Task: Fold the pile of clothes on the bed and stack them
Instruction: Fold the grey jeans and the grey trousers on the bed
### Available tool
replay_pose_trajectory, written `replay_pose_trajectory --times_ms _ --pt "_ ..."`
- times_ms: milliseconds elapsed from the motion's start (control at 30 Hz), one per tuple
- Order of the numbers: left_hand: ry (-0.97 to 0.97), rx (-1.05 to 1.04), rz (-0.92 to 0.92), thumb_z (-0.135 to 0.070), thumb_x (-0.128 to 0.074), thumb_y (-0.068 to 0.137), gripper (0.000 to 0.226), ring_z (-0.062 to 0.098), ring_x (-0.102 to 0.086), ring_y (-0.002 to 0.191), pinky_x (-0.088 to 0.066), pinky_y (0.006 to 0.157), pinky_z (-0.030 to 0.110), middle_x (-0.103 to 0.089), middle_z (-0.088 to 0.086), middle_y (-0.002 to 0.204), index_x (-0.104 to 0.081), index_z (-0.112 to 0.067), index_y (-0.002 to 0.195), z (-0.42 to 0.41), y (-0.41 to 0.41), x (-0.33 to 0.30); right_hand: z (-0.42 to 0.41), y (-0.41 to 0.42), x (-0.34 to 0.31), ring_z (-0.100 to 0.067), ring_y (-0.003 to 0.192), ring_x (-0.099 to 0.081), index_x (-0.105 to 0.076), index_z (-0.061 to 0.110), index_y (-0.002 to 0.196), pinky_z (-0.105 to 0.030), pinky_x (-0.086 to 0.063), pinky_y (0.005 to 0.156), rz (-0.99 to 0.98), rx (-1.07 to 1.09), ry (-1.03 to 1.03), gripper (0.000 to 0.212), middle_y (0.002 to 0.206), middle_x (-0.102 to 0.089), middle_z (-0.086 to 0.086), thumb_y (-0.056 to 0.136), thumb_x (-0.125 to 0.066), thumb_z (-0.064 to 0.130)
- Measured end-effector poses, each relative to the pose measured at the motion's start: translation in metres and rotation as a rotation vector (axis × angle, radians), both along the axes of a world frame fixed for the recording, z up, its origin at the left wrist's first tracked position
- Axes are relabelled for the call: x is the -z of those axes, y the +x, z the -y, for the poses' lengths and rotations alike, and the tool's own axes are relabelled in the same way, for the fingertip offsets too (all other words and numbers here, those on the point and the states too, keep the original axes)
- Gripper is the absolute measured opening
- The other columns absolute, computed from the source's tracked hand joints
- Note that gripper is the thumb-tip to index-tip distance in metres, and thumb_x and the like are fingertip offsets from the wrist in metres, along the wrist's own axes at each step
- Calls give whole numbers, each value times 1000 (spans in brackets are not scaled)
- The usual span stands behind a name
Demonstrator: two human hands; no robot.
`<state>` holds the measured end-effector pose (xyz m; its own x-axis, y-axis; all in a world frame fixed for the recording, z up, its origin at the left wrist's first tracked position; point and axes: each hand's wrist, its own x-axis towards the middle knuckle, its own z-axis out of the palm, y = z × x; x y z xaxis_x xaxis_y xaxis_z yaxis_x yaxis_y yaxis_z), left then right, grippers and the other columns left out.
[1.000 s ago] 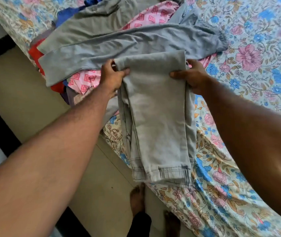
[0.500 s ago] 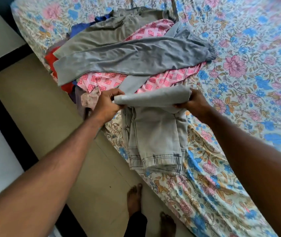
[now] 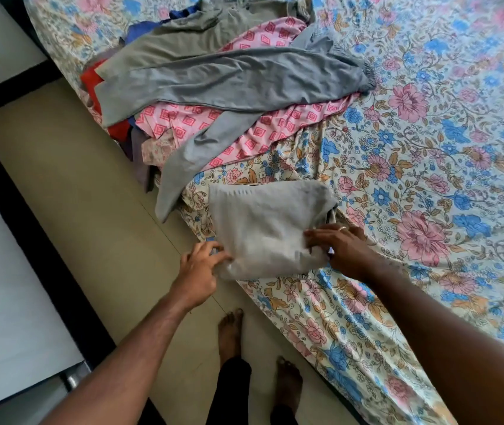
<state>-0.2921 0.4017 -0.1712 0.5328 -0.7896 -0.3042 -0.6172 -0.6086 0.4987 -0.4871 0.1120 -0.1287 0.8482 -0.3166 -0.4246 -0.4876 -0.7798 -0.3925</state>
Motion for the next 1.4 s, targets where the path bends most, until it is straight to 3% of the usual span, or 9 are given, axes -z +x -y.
replay_pose_trajectory --times_ms 200,300,467,567,733,900,1000,1267,1400 --pt "-69 -218 93 -26 -60 94 29 21 -43 128 -33 100 42 -51 1 134 -62 -24 122 24 -4 -5 -10 6 4 -19 131 -55 -75 28 114 -39 -27 105 186 235 -77 48 138 -64 8 87 -57 -7" --pt "-63 -136 131 -50 -48 98 52 26 -29 143 -28 115 54 -31 6 158 -45 -24 143 63 -1 -15 -27 32 7 -24 125 -61 -70 24 119 -47 -30 110 280 276 -137 40 145 -59 2 95 -52 -2" --pt "91 8 145 -54 -26 105 67 20 21 152 8 120 58 24 -2 166 2 -30 161 119 16 -12 -44 86 18 -19 157 -12 -22 33 160 -57 -9 124 111 123 -112 51 171 -5 6 109 -27 38" --pt "194 58 161 -62 -18 103 69 23 29 149 11 119 63 33 0 162 15 -36 158 126 36 3 -37 97 34 -17 154 20 11 41 159 -61 15 121 -12 141 -126 58 167 21 9 108 -13 54" --pt "239 81 122 -70 -16 98 68 22 27 150 14 112 66 33 -1 163 21 -50 152 116 63 16 0 72 58 -22 152 27 22 45 155 -66 22 114 -201 461 -96 64 164 32 9 102 -4 68" --pt "-132 -410 -27 -62 -56 93 82 25 -15 151 -19 116 65 -14 3 166 -20 -29 158 115 62 18 14 49 59 -29 155 -16 -6 43 159 -68 -6 121 -87 611 40 63 170 -15 0 103 -24 66" --pt "-220 -809 -332 -70 -73 73 96 28 -44 135 -43 107 57 -45 7 148 -36 -22 148 110 59 17 2 54 52 -31 109 -64 -35 31 132 -62 -44 103 139 898 3 56 118 -66 -4 92 -50 67" --pt "-222 -1053 -926 -49 -88 68 67 17 -64 104 -51 97 45 -69 -7 111 -60 -24 122 96 62 19 -16 58 59 -32 111 -67 -51 11 133 -51 -56 99 118 1278 576 96 127 -65 -8 66 -82 73" --pt "-179 -1002 -1012 -35 -82 80 28 11 -59 89 -43 94 42 -67 -8 97 -62 -24 96 85 63 19 -11 57 54 -26 95 -76 -73 17 112 -48 -60 91 81 1156 841 75 106 -78 -2 62 -85 72"
